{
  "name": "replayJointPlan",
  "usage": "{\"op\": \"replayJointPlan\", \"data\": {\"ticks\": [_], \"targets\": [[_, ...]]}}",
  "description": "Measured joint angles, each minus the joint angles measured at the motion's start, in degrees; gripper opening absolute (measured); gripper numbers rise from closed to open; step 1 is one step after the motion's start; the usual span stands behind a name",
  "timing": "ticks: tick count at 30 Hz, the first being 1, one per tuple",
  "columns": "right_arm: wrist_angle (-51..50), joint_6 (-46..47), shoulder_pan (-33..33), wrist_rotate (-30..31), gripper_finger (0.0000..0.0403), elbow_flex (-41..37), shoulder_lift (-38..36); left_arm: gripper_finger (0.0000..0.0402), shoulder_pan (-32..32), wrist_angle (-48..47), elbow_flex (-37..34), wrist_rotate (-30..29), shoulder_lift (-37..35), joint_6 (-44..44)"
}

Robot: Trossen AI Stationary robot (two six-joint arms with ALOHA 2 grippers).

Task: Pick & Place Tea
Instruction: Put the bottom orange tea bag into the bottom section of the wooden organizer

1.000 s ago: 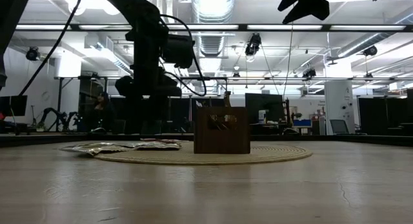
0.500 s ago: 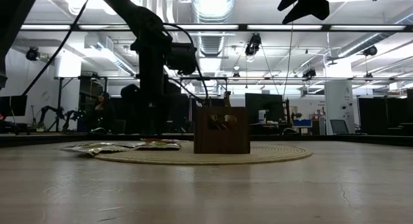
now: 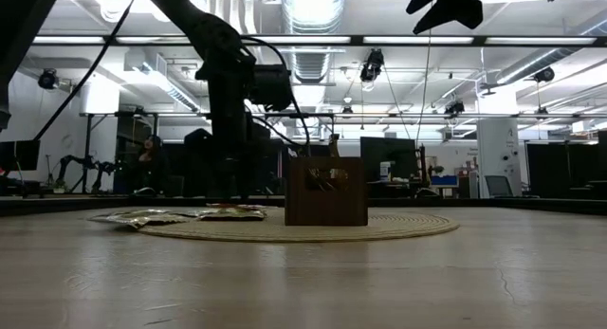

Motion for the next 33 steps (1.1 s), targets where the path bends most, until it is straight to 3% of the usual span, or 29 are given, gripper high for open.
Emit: {"op": "replayJointPlan", "data": {"ticks": [25,28,33], "targets": [[0.4,0.0,0.0,-0.1,0.0205,0.0,0.0,0.0177,1.0,2.4,0.2,1.0,3.7,0.7],[0.4,0.0,0.0,-0.1,0.0205,0.0,0.0,0.0147,1.0,2.4,0.2,0.9,3.7,0.5],[0.4,0.0,0.0,-0.1,0.0205,0.0,0.0,0.0053,1.4,2.2,0.1,0.7,3.8,0.5]]}}
